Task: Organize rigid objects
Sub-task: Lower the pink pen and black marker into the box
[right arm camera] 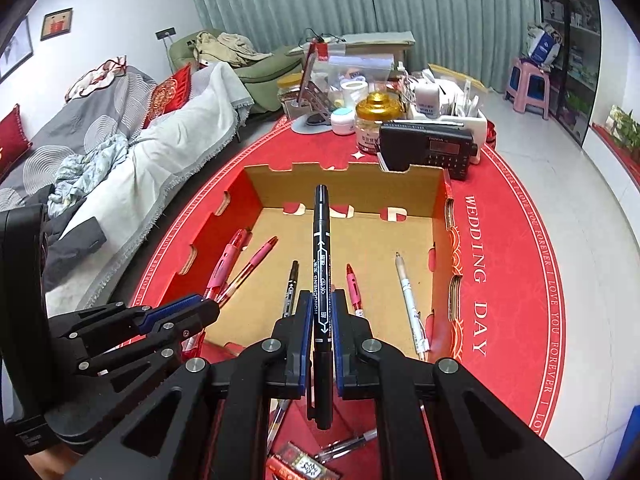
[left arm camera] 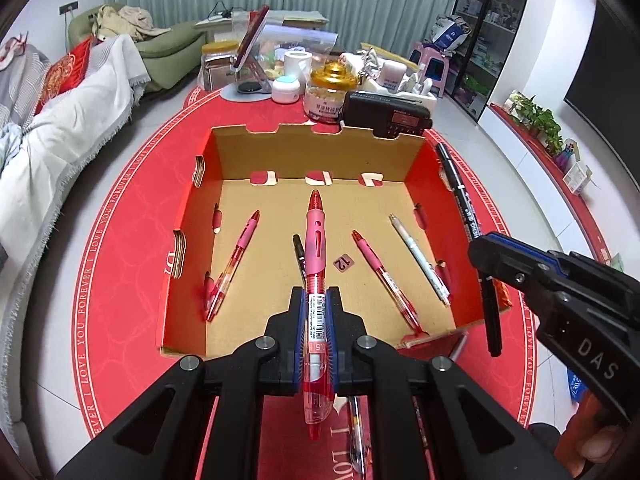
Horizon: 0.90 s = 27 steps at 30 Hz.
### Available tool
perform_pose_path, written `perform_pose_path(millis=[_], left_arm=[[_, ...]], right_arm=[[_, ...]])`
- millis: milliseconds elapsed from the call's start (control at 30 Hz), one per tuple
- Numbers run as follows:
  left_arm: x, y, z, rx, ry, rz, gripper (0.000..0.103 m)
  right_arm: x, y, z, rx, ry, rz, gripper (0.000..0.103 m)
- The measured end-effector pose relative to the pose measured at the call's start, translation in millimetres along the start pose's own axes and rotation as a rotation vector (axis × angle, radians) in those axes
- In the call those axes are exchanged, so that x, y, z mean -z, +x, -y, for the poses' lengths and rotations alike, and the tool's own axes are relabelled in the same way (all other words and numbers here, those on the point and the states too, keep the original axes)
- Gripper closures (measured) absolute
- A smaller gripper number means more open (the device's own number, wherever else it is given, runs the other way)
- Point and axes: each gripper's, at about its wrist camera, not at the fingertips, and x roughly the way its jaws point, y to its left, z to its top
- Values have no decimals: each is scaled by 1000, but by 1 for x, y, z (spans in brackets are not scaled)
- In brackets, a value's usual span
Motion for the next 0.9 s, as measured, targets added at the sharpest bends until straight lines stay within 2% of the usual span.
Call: perform_pose_path(millis=[367,900], left_arm=[[-22,39,-9,4,-35,-68,93],[-23,67,-10,-30,-10,-103,93]], right_arm=[[-14,33,11,25,17,-54,93],[-10,58,15,33,25,-92,93]])
